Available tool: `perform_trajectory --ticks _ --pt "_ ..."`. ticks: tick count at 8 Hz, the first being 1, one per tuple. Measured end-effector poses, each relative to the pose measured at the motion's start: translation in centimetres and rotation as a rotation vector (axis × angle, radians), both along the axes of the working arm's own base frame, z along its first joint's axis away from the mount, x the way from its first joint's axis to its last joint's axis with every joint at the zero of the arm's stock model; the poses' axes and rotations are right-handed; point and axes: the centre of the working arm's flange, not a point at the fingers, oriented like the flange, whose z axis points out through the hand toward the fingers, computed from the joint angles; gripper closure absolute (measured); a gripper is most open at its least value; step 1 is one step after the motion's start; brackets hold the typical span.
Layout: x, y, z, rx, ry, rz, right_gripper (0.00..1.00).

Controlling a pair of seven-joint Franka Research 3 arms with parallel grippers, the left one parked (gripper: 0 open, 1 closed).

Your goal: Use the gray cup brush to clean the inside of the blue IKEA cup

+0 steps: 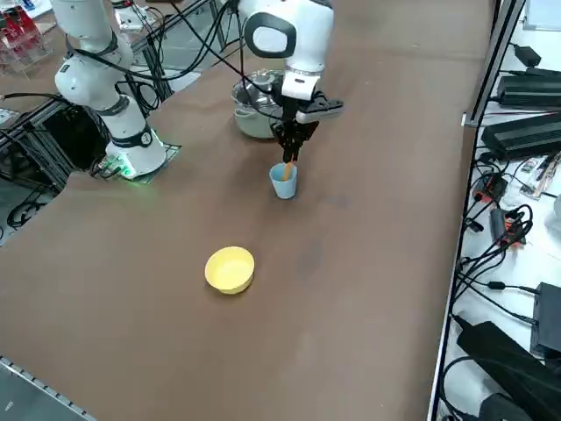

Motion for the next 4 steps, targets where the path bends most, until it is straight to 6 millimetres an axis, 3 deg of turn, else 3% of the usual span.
perform_trajectory --ticks 4 --pt "0.4 1.4 0.5 0.0 -0.021 -0.014 0.97"
